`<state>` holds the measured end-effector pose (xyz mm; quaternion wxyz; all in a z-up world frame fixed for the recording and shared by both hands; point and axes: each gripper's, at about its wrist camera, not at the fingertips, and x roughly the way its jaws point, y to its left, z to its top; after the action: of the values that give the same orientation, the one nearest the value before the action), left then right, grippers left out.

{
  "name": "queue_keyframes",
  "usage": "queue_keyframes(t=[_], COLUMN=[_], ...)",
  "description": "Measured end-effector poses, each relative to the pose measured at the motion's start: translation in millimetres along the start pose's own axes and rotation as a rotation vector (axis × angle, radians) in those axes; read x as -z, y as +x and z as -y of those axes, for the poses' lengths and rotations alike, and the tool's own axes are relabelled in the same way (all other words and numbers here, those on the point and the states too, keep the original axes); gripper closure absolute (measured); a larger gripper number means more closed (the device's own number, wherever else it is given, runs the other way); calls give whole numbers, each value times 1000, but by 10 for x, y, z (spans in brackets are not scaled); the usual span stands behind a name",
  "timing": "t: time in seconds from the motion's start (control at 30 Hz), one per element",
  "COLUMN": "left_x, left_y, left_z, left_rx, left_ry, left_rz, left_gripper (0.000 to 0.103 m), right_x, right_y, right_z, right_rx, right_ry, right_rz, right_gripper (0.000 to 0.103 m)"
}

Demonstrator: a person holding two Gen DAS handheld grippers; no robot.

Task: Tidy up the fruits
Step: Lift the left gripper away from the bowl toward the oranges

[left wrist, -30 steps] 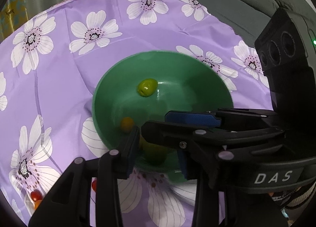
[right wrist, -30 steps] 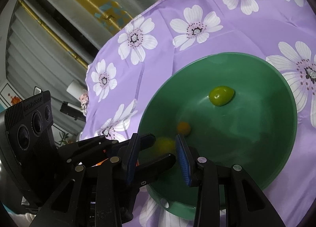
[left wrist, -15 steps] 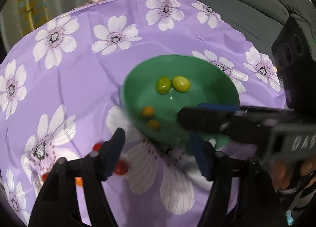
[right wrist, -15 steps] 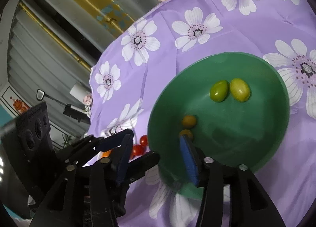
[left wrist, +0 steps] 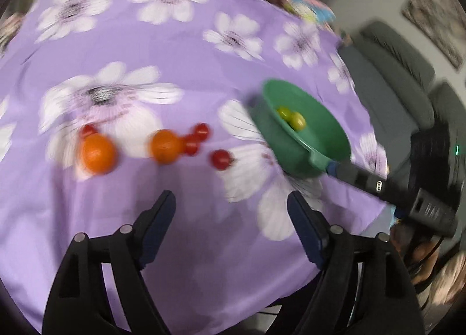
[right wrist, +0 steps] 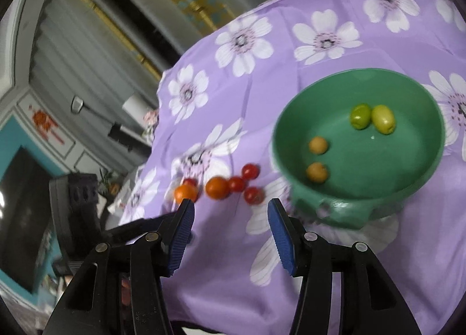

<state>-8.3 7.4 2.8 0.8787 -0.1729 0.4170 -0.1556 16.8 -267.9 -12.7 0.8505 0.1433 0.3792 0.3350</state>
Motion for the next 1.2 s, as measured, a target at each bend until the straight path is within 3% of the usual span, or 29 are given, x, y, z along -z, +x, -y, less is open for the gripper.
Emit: queue_keyframes(t=[0.17, 0.27, 0.47, 0.57, 0.77, 0.93, 1.2], left_x=[106, 177, 332, 392, 404, 469, 601], left_y=[-297, -450, -595, -609, -579, -571, -757], left_z=[-371, -470, -561, -532, -565, -588, -467], left_rx=[20, 35, 66, 58, 160, 187, 195], left_ry=[-194, -242, -270, -234, -244, -244, -212], left_rz=[53, 91, 167, 185, 169, 126, 147], left_gripper=[22, 19, 15, 15, 15, 15, 15], right_x=[138, 219, 377, 424, 476, 550, 590], right_y=[176, 291, 469, 523, 608, 667, 519], right_z=[-273, -380, -453, -512, -543, -580, -690], right_rx=[80, 104, 94, 93, 93, 75, 64], right_ry=[-119, -160, -167, -182, -176, -165, -188], right_rz=[-40, -63, -142, -161, -179, -200, -171], right_gripper=[50, 50, 50, 50, 50, 50, 50])
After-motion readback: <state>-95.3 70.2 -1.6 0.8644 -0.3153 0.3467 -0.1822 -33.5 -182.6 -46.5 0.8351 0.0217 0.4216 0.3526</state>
